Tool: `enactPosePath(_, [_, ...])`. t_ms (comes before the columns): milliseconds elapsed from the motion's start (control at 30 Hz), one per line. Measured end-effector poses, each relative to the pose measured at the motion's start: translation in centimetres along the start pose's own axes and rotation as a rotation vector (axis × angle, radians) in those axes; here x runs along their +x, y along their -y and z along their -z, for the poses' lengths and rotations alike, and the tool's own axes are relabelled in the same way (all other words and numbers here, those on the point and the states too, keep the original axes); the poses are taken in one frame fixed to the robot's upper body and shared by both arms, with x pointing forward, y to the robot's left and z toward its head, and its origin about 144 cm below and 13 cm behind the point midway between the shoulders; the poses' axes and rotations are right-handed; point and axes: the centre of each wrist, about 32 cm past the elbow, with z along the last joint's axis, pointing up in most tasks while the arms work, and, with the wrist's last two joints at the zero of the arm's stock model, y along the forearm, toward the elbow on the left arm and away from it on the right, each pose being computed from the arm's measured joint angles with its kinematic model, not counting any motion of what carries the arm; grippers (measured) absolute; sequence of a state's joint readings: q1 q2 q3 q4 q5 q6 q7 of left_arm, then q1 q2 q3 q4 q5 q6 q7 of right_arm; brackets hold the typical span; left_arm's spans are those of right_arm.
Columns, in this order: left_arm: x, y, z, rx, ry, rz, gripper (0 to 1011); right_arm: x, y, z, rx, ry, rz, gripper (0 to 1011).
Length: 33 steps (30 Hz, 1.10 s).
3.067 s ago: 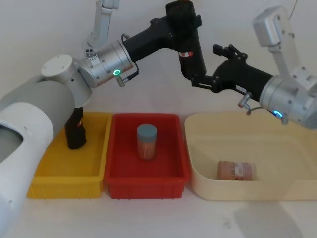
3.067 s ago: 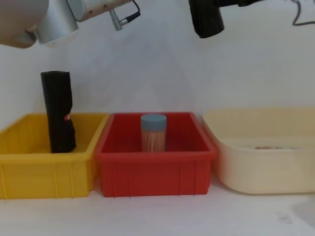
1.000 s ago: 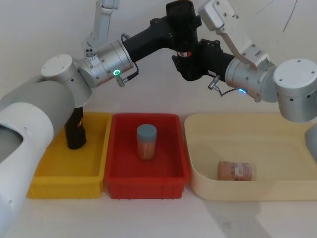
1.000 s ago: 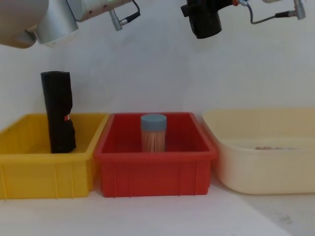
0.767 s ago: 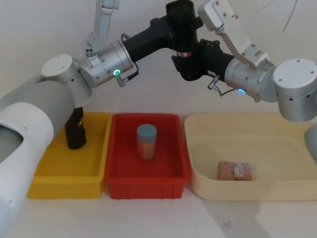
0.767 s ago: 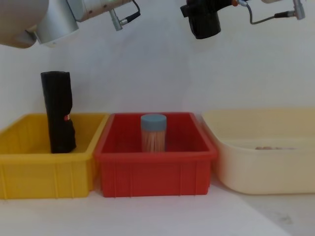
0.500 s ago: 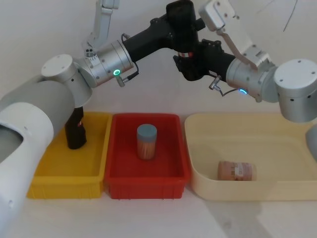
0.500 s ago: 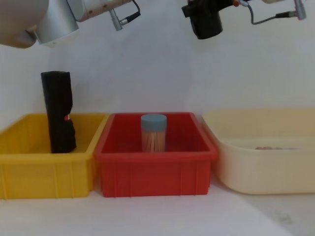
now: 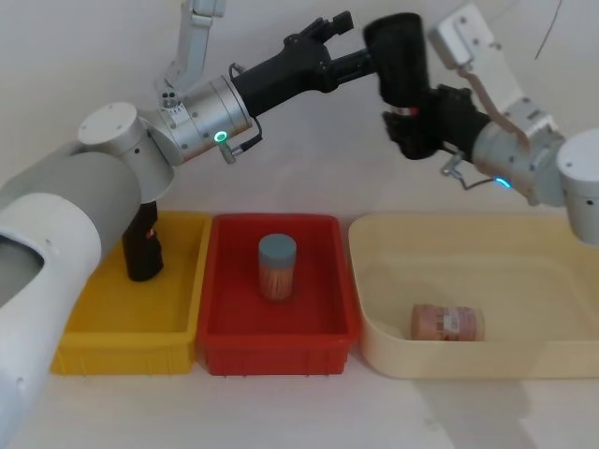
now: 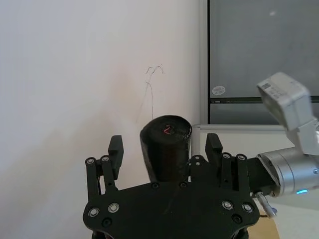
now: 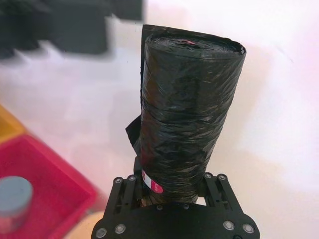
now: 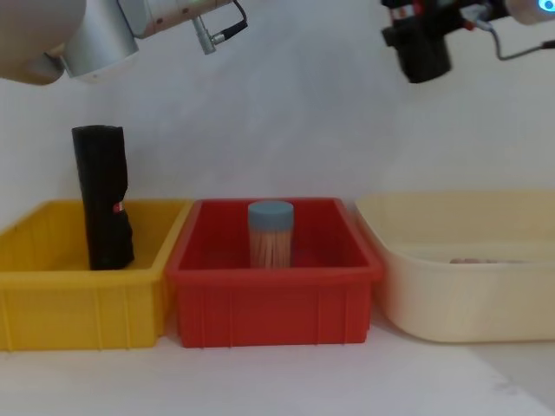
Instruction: Pick up the garbage bag with the one hand and transfer it to the other hand.
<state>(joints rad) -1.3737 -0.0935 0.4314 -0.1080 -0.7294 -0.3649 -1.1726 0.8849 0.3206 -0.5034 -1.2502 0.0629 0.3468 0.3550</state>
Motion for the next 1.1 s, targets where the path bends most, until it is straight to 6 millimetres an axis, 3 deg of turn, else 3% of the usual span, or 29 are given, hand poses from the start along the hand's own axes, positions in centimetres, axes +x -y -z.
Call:
enactPosePath(167, [0.0, 0.0, 0.0, 0.000, 0.000, 0.000, 1000, 1.1, 1.0, 1.5, -0.047, -0.016, 0.058, 568])
enactPosePath(400, [0.0, 0.0, 0.0, 0.000, 0.000, 0.000, 1000, 2.3, 2.2, 3.2, -0.106, -0.036, 0.126, 753])
enactPosePath(433, [0.0, 0.0, 0.0, 0.000, 0.000, 0.000, 1000, 2.7, 2.7, 3.8, -0.128, -0.042, 0.150, 829])
enactPosePath(700, [0.0, 0.0, 0.0, 0.000, 0.000, 0.000, 1000, 4.5, 4.3, 6.3, -0.209, -0.068, 0.235, 1001])
enactPosePath(1100, [0.0, 0.0, 0.0, 0.000, 0.000, 0.000, 1000, 5.9, 5.7, 8.3, -0.280, -0.089, 0.305, 999])
